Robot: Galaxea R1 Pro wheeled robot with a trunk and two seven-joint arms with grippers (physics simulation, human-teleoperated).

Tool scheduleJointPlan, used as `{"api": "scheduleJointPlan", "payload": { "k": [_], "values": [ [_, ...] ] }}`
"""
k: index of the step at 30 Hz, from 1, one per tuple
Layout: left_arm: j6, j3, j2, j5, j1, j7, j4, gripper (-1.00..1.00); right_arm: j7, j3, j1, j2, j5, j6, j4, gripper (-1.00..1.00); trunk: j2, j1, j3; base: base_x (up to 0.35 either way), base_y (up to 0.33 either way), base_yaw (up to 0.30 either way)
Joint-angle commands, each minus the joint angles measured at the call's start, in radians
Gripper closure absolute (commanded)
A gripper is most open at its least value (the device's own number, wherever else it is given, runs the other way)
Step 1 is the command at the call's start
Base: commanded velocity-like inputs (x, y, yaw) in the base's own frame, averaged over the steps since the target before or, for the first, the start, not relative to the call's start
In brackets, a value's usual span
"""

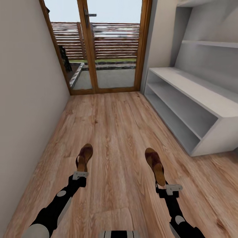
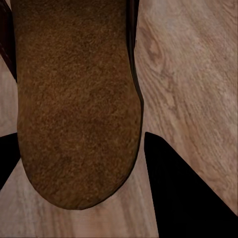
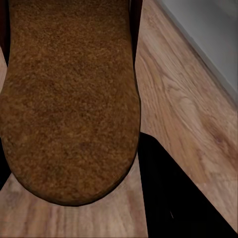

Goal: Pick up the two gym shoes and the two sandals from the corridor floor and place them onto the hallstand (shoe rack) in the corridor, making sure they are on the rack and not on the floor. Arrange them so the two gym shoes are next to each other and the two sandals are next to each other.

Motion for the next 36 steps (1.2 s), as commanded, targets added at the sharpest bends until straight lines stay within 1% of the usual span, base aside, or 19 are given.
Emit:
{"api": "scheduleJointPlan", "payload": {
  "k": [1,14,33,36],
  "values": [
    [0.000,0.000,0.000,-0.001,0.000,-0.001,0.000,1.00,0.002,0.000,0.000,0.000,-0.003,-0.001,0.000,1.00,0.000,0.000,0.002,0.350,0.120,-0.072],
    [0.000,0.000,0.000,-0.001,0.000,0.000,0.002,1.00,0.002,0.000,0.000,0.000,-0.002,-0.001,0.000,1.00,0.000,0.000,0.020,0.350,0.127,-0.063],
    [0.000,0.001,0.000,-0.001,0.000,0.001,0.004,1.00,0.002,0.000,0.000,0.000,-0.002,0.000,0.000,1.00,0.000,0.000,0.022,0.321,0.194,-0.003],
    [0.000,0.000,0.000,-0.002,0.000,0.001,0.004,1.00,0.002,0.000,0.000,0.000,-0.002,0.000,0.000,1.00,0.000,0.000,0.022,0.339,0.060,0.000]
  ]
}}
